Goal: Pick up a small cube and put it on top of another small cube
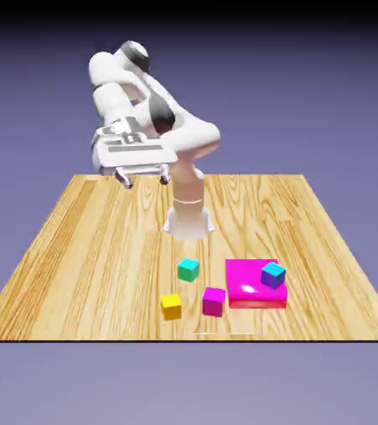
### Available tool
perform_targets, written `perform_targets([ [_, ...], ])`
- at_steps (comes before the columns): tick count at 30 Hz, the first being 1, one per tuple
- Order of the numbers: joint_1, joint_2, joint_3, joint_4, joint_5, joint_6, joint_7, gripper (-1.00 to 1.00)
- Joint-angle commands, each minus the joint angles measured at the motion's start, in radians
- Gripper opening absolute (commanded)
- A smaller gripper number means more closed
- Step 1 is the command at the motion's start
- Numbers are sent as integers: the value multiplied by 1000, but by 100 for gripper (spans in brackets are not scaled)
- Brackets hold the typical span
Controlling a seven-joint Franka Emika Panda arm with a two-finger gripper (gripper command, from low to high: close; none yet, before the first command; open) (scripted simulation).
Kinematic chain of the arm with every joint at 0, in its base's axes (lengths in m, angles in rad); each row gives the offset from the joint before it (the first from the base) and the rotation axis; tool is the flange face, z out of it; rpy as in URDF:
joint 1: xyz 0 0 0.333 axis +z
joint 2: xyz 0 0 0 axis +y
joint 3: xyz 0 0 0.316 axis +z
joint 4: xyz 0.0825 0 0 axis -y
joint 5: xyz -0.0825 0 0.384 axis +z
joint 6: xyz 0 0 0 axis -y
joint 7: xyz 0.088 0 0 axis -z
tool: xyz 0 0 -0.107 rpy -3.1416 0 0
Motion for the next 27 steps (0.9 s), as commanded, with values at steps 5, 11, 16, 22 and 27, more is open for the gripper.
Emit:
perform_targets([
  [5,124,-66,-181,20,-72,-29,-110,0],
  [11,272,-145,-399,43,-158,-64,-242,0],
  [16,395,-210,-580,63,-229,-93,-352,0],
  [22,543,-289,-797,86,-315,-128,-484,0],
  [27,659,-313,-883,127,-359,-45,-470,0],
])
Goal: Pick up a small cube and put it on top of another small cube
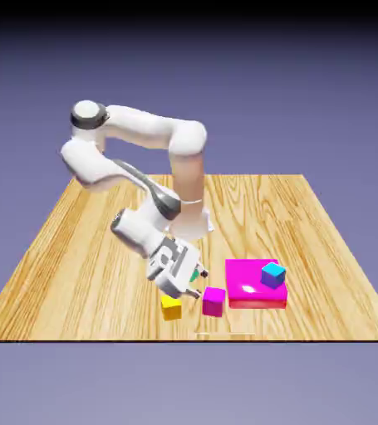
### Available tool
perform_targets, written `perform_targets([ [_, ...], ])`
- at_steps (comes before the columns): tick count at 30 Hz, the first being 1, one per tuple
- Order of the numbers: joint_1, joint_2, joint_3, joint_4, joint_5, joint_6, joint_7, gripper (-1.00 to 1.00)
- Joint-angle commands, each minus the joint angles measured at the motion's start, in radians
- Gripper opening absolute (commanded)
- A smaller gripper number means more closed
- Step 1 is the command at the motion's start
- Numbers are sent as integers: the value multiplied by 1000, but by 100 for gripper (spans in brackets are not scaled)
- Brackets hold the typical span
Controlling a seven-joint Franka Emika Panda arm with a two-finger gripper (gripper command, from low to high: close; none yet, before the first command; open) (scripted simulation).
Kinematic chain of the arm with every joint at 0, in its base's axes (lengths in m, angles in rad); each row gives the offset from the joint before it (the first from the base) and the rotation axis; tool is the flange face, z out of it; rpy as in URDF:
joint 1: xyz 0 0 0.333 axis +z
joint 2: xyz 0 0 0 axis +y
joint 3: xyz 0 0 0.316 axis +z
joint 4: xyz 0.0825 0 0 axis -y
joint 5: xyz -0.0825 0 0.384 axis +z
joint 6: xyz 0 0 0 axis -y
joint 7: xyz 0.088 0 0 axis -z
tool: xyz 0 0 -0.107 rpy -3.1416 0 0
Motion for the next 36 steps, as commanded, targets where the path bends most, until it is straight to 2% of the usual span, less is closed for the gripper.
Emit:
perform_targets([
  [1,36,-7,-25,13,-13,28,7,0],
  [3,99,-19,-69,36,-36,77,18,0],
  [4,99,-19,-69,36,-36,77,18,-100],
  [11,-119,26,81,-45,47,-89,-29,-100],
  [29,-771,394,387,-368,554,-399,-613,-100],
  [31,-789,405,395,-377,568,-408,-629,-100],
  [36,-608,404,234,-385,529,-252,-634,-100],
])
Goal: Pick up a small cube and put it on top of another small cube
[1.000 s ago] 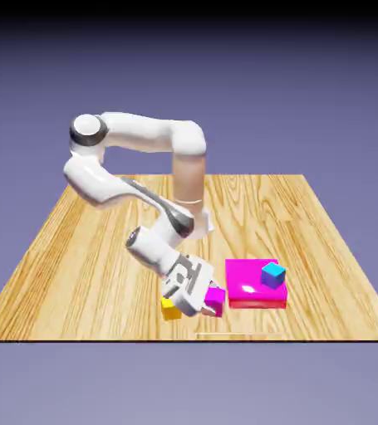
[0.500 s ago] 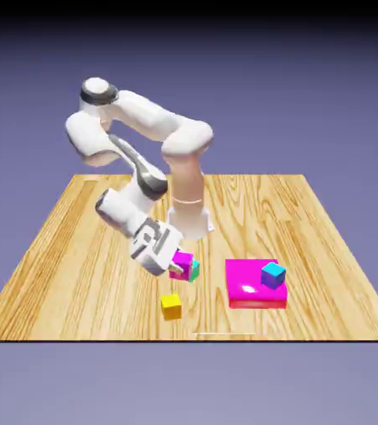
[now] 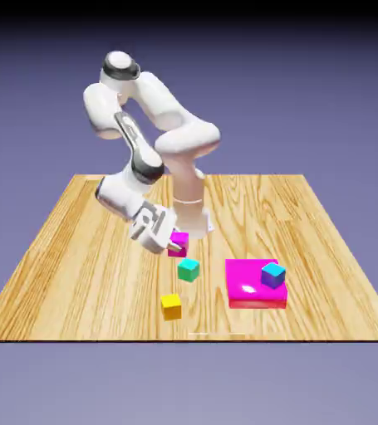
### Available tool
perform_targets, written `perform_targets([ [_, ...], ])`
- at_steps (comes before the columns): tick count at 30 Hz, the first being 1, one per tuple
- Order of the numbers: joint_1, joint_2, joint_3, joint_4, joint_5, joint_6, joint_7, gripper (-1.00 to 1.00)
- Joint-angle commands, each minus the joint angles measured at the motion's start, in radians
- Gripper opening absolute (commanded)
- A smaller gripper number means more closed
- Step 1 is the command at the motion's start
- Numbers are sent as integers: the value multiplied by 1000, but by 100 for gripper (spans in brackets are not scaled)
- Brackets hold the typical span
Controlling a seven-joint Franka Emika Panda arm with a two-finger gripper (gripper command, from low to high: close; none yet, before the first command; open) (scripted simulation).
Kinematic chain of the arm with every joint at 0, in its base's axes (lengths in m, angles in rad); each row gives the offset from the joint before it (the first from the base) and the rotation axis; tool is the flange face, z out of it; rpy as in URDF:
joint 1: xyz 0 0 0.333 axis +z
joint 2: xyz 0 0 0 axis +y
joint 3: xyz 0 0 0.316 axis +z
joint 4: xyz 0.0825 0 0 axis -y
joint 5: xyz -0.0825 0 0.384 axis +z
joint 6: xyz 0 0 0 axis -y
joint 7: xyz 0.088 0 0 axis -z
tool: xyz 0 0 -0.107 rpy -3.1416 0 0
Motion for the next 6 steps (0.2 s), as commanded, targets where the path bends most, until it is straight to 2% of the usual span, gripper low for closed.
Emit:
perform_targets([
  [1,36,0,-32,-2,-7,32,-1,-100],
  [4,116,0,-104,-6,-24,101,-3,-100],
  [5,116,0,-104,-6,-24,101,-3,100],
  [6,116,0,-104,-6,-24,101,-3,100],
])
